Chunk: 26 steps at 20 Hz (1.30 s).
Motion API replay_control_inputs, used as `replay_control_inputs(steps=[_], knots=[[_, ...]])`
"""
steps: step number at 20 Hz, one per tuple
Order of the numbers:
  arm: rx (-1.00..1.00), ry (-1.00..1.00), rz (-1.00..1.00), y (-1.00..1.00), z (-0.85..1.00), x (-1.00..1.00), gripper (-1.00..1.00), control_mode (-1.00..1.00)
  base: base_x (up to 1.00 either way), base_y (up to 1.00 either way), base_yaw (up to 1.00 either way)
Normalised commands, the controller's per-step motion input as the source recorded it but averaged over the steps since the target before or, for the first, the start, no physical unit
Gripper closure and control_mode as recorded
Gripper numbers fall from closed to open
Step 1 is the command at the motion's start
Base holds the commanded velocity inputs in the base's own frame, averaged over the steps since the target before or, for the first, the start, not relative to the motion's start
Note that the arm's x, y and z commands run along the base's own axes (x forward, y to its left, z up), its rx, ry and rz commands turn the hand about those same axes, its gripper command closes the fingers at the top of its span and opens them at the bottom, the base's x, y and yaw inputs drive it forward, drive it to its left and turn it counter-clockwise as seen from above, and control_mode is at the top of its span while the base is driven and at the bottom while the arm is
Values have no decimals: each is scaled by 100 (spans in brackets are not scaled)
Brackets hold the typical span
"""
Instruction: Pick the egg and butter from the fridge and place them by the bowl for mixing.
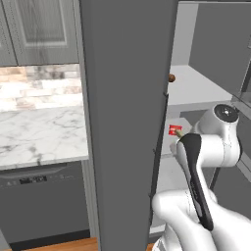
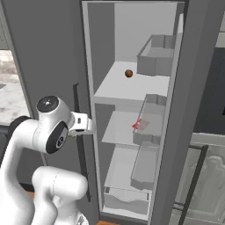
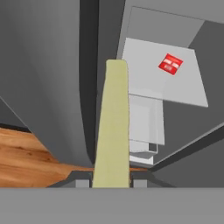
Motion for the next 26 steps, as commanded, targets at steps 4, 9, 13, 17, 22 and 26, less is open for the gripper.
replay_control_inputs(steps=[4,9,13,17,22,26], knots=[[0,0,0,0,0,0,100,-100,0,0,0],[0,0,0,0,0,0,100,100,0,0,0],[0,0,0,0,0,0,100,100,-28,3,0],[0,0,0,0,0,0,100,100,-50,1,1],[0,0,0,0,0,0,100,100,-50,10,13],[0,0,0,0,0,0,100,100,-30,39,15]])
